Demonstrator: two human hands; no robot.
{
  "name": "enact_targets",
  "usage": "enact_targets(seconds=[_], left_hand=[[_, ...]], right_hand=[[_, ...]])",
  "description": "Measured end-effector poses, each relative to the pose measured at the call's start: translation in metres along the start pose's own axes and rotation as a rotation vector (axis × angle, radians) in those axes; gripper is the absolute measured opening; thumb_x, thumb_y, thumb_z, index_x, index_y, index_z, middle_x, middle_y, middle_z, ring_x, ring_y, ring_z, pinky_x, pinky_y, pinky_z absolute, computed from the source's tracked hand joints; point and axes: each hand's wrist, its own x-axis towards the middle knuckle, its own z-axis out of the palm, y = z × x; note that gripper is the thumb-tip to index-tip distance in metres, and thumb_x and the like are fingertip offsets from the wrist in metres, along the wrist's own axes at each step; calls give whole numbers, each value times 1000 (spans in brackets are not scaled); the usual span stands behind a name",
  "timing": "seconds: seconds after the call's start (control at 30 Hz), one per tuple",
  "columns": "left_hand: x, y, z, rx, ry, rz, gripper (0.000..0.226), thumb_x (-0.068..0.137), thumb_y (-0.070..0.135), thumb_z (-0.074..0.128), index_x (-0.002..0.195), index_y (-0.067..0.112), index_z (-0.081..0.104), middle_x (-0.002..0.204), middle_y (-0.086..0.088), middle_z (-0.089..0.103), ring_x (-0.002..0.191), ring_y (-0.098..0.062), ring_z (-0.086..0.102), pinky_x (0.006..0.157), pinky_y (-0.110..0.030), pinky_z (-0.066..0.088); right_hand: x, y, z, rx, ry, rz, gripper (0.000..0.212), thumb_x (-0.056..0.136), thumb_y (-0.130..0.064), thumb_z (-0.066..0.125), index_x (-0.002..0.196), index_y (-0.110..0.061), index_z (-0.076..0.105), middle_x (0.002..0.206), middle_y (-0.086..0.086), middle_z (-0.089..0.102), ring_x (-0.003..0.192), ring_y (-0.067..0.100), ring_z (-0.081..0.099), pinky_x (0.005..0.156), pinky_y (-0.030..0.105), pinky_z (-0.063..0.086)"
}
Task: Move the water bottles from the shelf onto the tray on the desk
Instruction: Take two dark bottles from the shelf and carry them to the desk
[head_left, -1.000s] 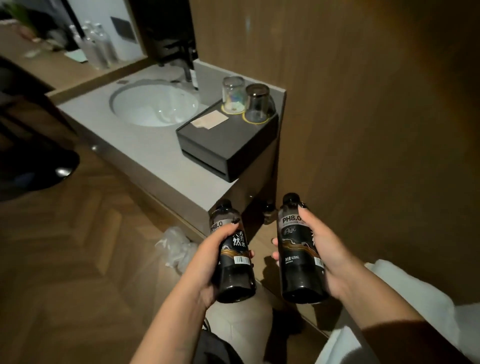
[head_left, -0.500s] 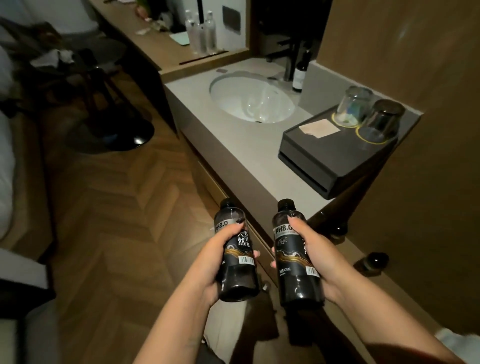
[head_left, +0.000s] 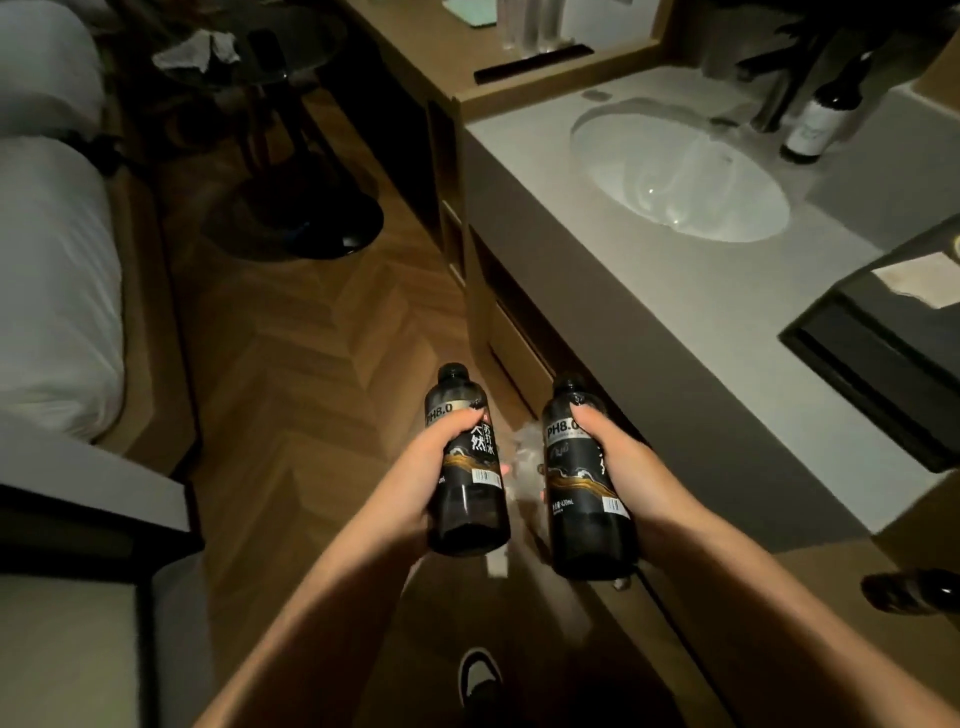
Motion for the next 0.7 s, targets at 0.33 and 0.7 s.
enact_targets(seconds=[0.33, 0.7], left_hand=[[11, 73, -73, -188, 124, 58, 42, 80, 27, 69, 111, 2, 56, 73, -12, 65, 64, -26, 66, 63, -34, 56], [91, 182, -108, -157, 132, 75, 52, 80, 33, 65, 122, 4, 51, 73, -10, 68, 66, -23, 68, 64, -31, 54]], right_hand=[[60, -47, 113, -40, -107, 41, 41, 83, -45, 61, 101, -8, 58, 92, 20, 61, 69, 30, 61, 62, 33, 53], [165, -138, 178, -155, -203, -40, 33, 86, -42, 56, 101, -12, 56, 90, 21, 64, 71, 32, 63, 55, 32, 54]])
